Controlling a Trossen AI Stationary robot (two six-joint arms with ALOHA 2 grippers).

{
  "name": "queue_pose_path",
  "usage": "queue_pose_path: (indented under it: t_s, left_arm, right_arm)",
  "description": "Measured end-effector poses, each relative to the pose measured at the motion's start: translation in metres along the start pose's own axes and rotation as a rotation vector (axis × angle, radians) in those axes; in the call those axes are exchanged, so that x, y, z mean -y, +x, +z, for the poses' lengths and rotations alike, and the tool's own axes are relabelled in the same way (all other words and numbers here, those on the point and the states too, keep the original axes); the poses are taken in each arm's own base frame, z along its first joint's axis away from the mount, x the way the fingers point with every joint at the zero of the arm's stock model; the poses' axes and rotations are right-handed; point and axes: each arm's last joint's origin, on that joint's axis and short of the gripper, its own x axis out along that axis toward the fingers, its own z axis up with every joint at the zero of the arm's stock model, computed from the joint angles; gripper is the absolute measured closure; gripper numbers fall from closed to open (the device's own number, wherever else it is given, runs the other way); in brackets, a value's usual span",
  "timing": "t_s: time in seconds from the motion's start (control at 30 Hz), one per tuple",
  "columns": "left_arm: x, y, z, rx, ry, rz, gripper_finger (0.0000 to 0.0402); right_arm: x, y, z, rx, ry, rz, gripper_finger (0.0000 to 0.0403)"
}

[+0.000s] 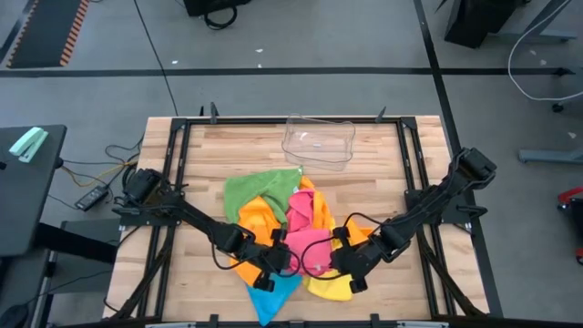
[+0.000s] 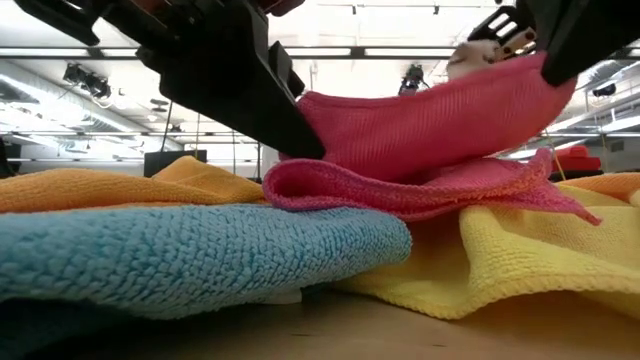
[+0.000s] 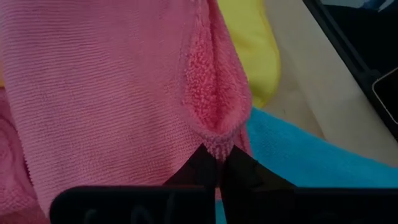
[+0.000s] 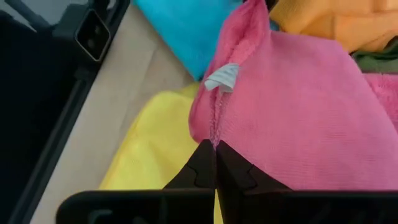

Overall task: Fold microfiber towels
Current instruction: Fold the pink microfiber cloth

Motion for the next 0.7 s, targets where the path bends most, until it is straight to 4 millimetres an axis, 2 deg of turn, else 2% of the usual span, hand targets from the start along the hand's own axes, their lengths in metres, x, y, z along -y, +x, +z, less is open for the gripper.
queue_pose_path:
  t_s: [0.2, 0.47, 0.7]
  left_arm:
    - [0.0018, -0.0003, -0.0011, -0.011, 0.005, -0.016, 0.0375]
    - [0.0029, -0.0005, -0.0017, -0.017, 0.008, -0.027, 0.0387]
    - [0.0026, -0.0006, -0.0026, -0.027, 0.007, -0.025, 0.0372]
  right_arm:
    - [-0.0027, 0.0027, -0.0001, 0.006, 0.000, 0.014, 0.0399]
    - [-0.0061, 0.0020, 0.0017, 0.032, 0.000, 0.028, 0.0399]
    - [-0.0057, 0.0020, 0.0018, 0.036, 0.003, 0.017, 0.0397]
